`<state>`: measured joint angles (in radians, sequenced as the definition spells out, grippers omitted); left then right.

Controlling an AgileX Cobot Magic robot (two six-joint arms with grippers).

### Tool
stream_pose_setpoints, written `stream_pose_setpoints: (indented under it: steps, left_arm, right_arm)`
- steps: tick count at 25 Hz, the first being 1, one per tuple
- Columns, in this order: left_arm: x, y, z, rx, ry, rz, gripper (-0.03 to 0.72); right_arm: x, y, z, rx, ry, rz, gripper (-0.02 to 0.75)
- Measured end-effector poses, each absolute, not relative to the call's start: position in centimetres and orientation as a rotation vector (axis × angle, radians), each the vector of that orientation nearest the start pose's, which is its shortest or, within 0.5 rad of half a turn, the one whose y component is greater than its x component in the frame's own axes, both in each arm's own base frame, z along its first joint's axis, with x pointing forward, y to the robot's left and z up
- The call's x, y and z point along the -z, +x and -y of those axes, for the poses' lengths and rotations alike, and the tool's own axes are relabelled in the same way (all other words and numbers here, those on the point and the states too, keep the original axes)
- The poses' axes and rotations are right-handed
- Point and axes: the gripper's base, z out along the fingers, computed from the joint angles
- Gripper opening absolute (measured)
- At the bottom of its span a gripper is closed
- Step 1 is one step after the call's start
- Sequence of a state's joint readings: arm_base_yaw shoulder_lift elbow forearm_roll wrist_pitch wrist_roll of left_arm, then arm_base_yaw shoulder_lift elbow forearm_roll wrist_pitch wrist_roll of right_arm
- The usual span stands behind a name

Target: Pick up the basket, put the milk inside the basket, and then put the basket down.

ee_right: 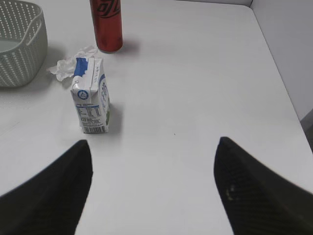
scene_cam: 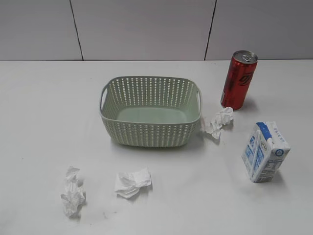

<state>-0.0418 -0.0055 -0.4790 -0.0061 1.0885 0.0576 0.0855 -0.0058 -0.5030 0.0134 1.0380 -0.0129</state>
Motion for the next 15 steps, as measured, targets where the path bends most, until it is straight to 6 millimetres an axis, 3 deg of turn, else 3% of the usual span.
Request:
stream_pose_setpoints:
  steps: [15]
  left_arm:
    - [-26.92, -0.46, 0.03, -0.002, 0.104, -2.085, 0.658]
  right_arm:
    - [-27.99, -0.53, -0.06, -0.062, -0.100, -2.011, 0.586]
